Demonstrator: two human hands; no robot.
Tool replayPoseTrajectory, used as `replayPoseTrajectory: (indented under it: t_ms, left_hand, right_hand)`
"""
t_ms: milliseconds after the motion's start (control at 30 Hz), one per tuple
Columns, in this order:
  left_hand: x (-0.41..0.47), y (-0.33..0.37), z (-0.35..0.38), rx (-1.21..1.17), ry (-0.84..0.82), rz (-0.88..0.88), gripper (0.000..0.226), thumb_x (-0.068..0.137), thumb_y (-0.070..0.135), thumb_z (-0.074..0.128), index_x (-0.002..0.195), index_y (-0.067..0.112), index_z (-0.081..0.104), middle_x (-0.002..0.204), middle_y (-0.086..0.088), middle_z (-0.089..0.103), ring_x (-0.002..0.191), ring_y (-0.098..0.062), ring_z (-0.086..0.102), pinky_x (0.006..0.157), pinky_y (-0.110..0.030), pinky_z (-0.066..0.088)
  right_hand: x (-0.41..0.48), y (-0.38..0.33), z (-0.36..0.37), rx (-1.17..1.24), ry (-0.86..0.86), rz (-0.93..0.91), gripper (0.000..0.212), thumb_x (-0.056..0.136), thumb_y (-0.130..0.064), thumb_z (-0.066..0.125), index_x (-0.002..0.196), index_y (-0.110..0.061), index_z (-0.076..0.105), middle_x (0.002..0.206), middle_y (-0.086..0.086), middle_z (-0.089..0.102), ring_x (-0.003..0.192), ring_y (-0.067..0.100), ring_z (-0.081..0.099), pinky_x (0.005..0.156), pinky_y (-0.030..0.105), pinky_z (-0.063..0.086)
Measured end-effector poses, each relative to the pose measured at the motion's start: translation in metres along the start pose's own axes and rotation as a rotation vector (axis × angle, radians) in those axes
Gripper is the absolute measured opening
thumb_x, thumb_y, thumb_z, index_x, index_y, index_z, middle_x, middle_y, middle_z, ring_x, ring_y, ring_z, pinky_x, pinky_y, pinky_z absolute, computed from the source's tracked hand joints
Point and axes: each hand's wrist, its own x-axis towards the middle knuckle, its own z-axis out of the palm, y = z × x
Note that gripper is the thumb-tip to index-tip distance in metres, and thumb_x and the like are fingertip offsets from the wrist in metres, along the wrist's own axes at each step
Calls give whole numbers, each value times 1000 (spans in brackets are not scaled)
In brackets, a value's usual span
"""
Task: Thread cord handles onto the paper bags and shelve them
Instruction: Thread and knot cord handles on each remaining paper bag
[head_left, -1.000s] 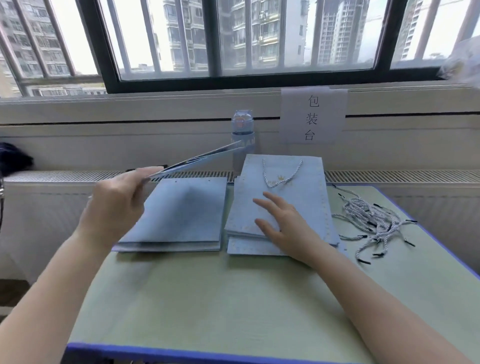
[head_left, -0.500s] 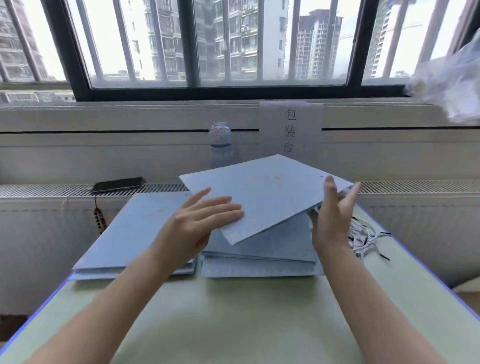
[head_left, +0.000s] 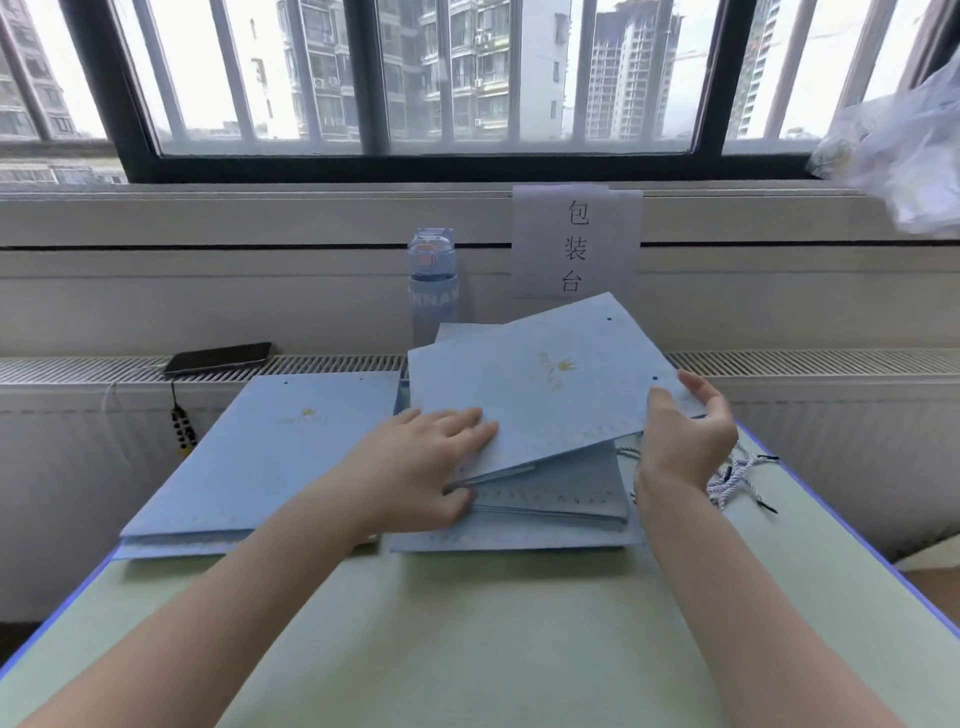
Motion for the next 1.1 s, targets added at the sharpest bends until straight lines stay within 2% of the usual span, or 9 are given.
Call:
replayPoseTrajectory:
  t_ms: [133, 233, 333, 533, 633, 733, 933, 1033, 1100]
  left_hand:
    - [23, 17, -2, 23, 9, -88, 67, 96, 40, 42, 152, 23, 12, 157, 4, 21, 140, -16, 28, 109, -31, 25]
    - [30, 29, 4, -49, 169, -22, 49, 86, 11, 49, 136, 12, 50, 131, -3, 58, 111, -22, 60, 71, -36, 53]
    - [29, 25, 11, 11, 428, 82, 52, 61, -13, 50, 101, 9, 74, 96, -3, 74, 78, -21, 72, 43, -28, 52]
    - [41, -1, 1, -72, 596, 115, 58, 67, -8, 29, 93, 14, 76, 95, 3, 74, 84, -25, 72, 58, -42, 59]
    - [43, -9, 1, -169, 609, 184, 53, 68, -21, 41, 92, 12, 76, 96, 2, 74, 92, -23, 70, 82, -49, 56]
    - [43, -19, 7, -236, 630, 176, 45, 71, -24, 57, 90, 13, 75, 97, 2, 74, 103, -20, 66, 105, -51, 36]
    - [35, -29, 34, 12, 352, -181, 45, 60, -16, 76, 85, 22, 75, 97, -5, 74, 96, -34, 68, 91, -63, 42]
    - [26, -20, 46, -36, 385, -220, 24, 80, 8, 54, 90, 17, 75, 94, -1, 73, 89, -28, 69, 94, -44, 44]
    - [21, -9, 46, -138, 387, -188, 39, 87, 28, 39, 102, 15, 73, 104, -1, 72, 97, -25, 66, 98, -36, 37]
  right_hand:
    - [-6, -1, 1, -56, -43, 21, 23, 77, -12, 62, 73, -34, 62, 115, 9, 62, 90, 23, 58, 87, 40, 49]
    - [-10, -8, 2, -30, -105, -16, 18, 76, -13, 60, 76, -32, 62, 111, 10, 62, 95, 21, 60, 86, 37, 50]
    - [-5, -17, -1, 18, -140, -23, 26, 79, -8, 56, 87, -31, 61, 102, -2, 57, 74, 9, 51, 69, 22, 43]
    - [10, -26, -7, 234, -337, 278, 36, 72, -11, 51, 102, -24, 66, 97, 0, 59, 85, 19, 57, 72, 28, 46]
    - [18, -28, -14, 140, -366, 304, 44, 85, -3, 52, 125, -20, 56, 112, 2, 59, 98, 21, 61, 80, 33, 51]
    - [22, -14, -15, -25, -360, 243, 59, 84, 6, 49, 138, -18, 43, 99, 1, 59, 83, 23, 56, 74, 36, 48]
    - [12, -2, -7, -330, -302, -20, 48, 80, -5, 59, 122, -26, 56, 118, 7, 51, 68, 18, 51, 70, 24, 39]
    - [10, -2, -8, -408, -350, -63, 43, 79, -5, 61, 118, -23, 56, 114, 8, 47, 78, 16, 50, 72, 23, 35]
    - [11, -1, -6, -445, -400, -14, 41, 76, -7, 64, 110, -26, 52, 109, 9, 51, 93, 25, 54, 81, 35, 44]
